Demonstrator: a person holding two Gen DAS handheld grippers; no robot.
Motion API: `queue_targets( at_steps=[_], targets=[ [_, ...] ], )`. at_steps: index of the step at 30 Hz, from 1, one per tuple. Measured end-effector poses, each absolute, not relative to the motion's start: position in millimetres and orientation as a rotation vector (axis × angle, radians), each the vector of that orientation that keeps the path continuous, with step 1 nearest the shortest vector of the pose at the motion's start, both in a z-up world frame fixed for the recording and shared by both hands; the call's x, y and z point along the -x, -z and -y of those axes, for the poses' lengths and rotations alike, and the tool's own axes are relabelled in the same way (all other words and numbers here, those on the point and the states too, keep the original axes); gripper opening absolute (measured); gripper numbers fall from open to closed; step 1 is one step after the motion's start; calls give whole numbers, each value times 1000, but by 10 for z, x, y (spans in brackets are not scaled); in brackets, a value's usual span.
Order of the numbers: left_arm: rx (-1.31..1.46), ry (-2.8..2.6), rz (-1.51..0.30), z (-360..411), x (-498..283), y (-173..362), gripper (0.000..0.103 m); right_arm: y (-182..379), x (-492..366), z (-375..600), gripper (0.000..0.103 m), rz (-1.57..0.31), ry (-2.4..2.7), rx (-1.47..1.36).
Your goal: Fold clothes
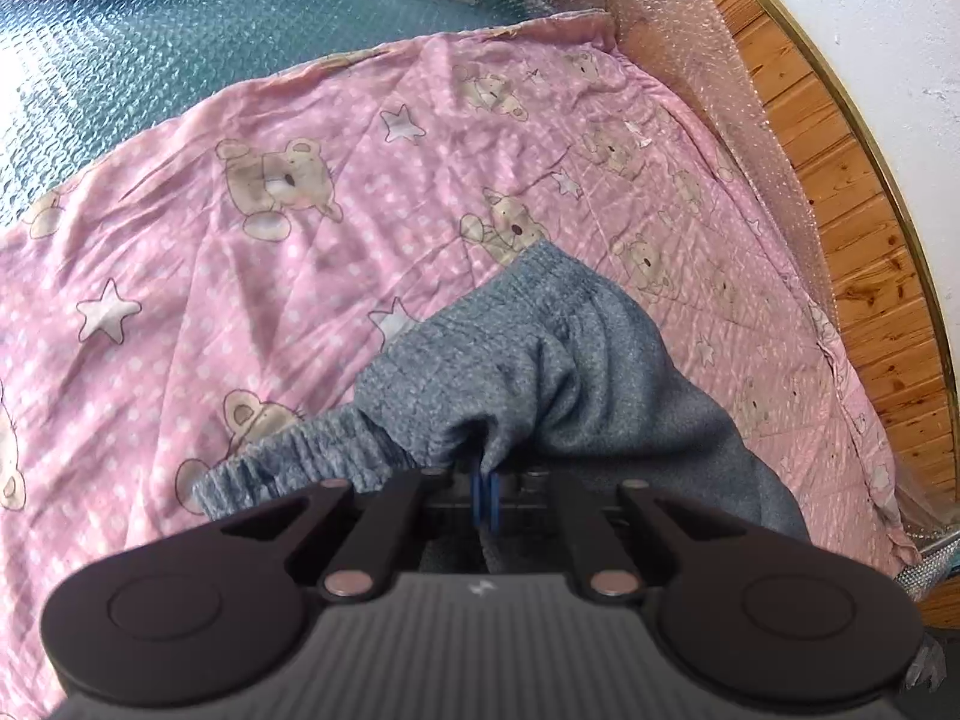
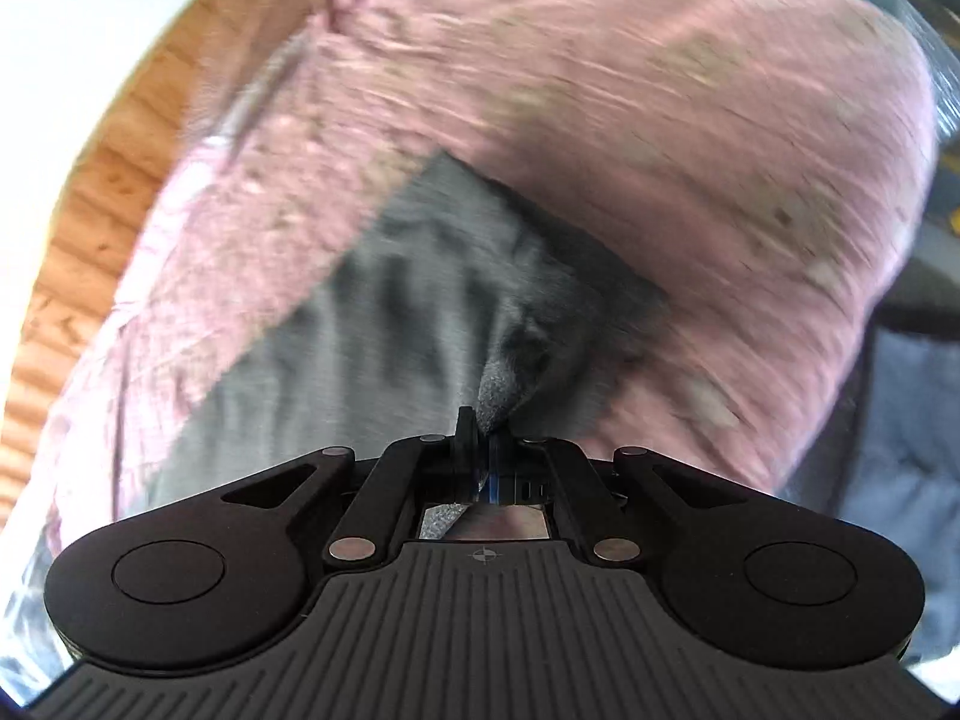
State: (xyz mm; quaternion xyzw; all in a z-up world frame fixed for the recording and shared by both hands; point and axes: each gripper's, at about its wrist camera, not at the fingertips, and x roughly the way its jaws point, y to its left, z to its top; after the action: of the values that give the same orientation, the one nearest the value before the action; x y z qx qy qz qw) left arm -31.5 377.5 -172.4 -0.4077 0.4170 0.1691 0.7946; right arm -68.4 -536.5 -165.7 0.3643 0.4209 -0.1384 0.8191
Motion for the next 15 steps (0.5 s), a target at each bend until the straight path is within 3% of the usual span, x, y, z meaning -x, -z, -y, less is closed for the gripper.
queue_targets(
  at_steps=[4, 9, 12, 15],
  targets=[
    [940, -348, -883, -3815, 185, 1702, 3, 1394, 292, 5374, 0, -845, 266, -764],
    [979, -315, -808, -3844, 84, 1480, 3, 481, 119, 5194, 0, -618, 107, -719],
    [976, -326, -831, -3860, 144, 1542, 3, 704, 379, 5266, 0, -683, 160, -742],
    [987, -352, -867, -3870, 266, 1715, 4, 1441, 590, 5409, 0, -859, 262, -826]
  ],
)
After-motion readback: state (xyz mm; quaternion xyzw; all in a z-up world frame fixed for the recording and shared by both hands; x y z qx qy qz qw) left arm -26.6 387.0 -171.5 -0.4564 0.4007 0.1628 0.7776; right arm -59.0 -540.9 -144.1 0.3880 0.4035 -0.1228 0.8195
